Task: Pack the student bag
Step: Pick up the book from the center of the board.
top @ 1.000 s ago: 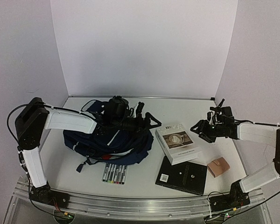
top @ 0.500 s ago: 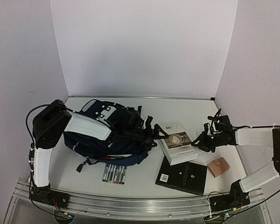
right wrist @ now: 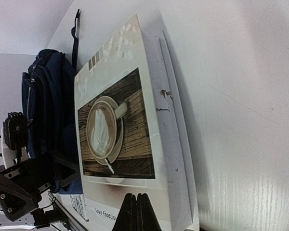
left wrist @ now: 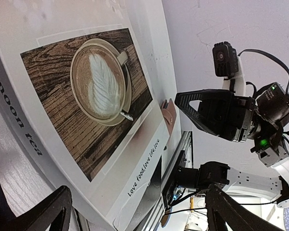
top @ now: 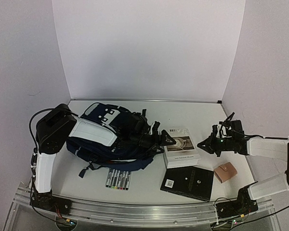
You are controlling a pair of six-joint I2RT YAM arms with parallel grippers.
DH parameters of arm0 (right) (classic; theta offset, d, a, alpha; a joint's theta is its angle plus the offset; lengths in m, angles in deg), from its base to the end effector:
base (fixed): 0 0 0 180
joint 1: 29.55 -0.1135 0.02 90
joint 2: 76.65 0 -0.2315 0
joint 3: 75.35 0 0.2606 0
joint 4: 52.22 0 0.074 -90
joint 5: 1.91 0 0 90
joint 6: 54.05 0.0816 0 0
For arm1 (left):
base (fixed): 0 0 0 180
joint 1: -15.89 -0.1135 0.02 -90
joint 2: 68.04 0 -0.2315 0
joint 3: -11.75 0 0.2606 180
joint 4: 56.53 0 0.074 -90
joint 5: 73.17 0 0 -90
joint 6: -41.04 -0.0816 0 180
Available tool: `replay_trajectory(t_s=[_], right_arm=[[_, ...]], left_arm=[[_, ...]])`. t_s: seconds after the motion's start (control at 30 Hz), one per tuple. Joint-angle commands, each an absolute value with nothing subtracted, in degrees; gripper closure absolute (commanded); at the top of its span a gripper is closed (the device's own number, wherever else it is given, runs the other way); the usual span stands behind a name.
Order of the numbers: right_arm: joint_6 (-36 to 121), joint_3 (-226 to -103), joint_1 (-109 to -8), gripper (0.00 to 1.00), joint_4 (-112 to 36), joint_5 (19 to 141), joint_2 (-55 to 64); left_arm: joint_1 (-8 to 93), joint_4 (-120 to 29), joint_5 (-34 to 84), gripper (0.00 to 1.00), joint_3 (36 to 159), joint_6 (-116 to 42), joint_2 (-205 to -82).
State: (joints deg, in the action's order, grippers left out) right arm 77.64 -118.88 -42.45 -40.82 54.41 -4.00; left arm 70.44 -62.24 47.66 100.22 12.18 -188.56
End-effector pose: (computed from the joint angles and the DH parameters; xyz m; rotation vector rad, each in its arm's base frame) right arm 0.2692 0.1081 0.1155 0.2707 2.3927 1.1454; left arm 0.2487 -0.4214 0.1107 0.2779 2.4707 -1.6475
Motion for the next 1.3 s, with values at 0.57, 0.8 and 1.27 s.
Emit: replay_trajectory(t_s=[0.57,0.8,1.27], right_arm=[[76.9,-111.1,-42.6,0.54,-31.2,49.0,-14.6],[77.3,-110.7,-42.6,0.59,-35.2,47.0,-11.7],[82.9,-108.6,-42.6,0.81,-45.5,46.6,-9.7]], left_arm=[[70.7,-63.6,48.0,0.03,99.1,12.6,-187.4],[70.7,-63.7,47.9,0.03,98.9,12.9,-187.3],[70.7,-63.5,47.5,0.03,98.7,12.9,-187.2]])
